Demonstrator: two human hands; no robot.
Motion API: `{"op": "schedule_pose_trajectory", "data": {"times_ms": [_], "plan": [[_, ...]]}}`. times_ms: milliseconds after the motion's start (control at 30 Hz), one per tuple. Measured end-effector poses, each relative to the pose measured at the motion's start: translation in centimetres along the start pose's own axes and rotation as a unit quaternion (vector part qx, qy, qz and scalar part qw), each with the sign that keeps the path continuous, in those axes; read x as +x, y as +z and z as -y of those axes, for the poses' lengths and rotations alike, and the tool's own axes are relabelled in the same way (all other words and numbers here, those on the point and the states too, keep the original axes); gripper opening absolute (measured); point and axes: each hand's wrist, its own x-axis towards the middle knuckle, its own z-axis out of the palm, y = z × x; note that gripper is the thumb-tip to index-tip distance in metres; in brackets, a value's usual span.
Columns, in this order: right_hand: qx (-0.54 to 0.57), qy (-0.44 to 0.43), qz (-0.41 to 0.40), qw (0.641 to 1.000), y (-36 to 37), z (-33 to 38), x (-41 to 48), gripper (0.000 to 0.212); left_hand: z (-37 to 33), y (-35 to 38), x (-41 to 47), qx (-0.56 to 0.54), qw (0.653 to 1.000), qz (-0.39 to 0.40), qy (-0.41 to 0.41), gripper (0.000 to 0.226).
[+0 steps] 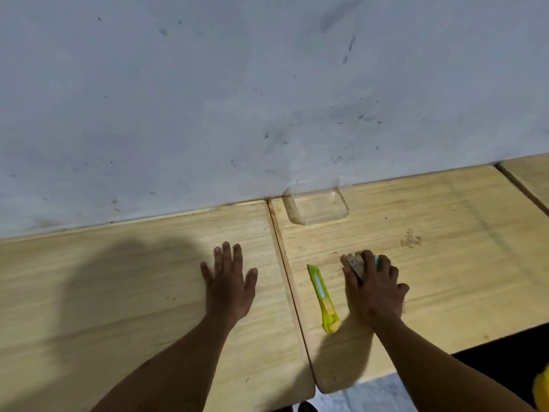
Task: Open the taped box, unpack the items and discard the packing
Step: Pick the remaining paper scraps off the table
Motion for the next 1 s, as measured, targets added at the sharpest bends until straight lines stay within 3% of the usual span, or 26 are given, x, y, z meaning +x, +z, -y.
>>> {"op": "schedule_pose_trajectory", "data": {"times_ms": [467, 567, 767, 900, 1000], "plan": [[0.03, -0.043, 0.002, 0.999, -0.7, -1.0, 2.1, 0.049, 0.4, 1.0, -0.1, 0.003, 1.0, 0.006, 0.0, 0.074], [0.043, -0.092, -0.027, 0.994, -2.4, -0.7, 5.3, 0.05, -0.8, 0.5, 0.7, -0.077, 0.995, -0.013, -0.056, 0.069], [0.011, -0.29, -0.078, 0.954, -6.8, 3.6, 13.9, 0.047, -9.2, -2.5, 7.6, -0.383, 0.908, -0.108, -0.129, 0.055], [-0.044, -0.396, -0.041, 0.916, -7.2, 7.4, 17.3, 0.048, -15.2, -5.0, 11.9, -0.513, 0.834, -0.07, -0.191, 0.049], [-0.077, -0.435, -0.008, 0.897, -5.9, 9.1, 18.6, 0.048, -17.4, -5.2, 14.0, -0.542, 0.81, -0.054, -0.219, 0.047]]}}
